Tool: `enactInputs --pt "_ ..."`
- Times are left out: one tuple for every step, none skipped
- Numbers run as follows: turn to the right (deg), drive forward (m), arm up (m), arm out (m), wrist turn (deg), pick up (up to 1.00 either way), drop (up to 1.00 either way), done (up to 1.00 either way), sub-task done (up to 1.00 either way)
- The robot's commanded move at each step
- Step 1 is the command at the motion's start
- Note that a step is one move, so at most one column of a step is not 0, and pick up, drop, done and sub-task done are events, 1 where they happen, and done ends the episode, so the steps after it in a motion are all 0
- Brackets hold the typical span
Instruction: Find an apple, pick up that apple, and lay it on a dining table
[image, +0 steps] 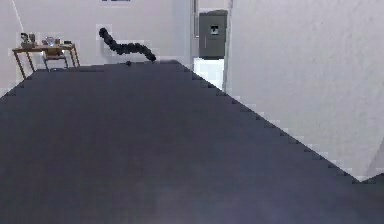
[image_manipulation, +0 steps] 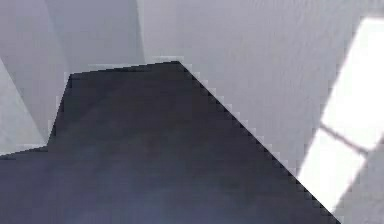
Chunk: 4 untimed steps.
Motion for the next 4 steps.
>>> enactInputs --pt "0.0 1.00 0.00 0.00 0.0 0.00 0.00 0.00 0.00" --pt "0.0 1.00 0.00 0.00 0.0 0.00 0.00 0.00 0.00" --pt "0.0 1.00 0.00 0.00 0.0 0.00 0.00 0.00 0.00" --pt "3.0 0.00 0.00 0.00 0.0 0.00 0.00 0.00 0.00"
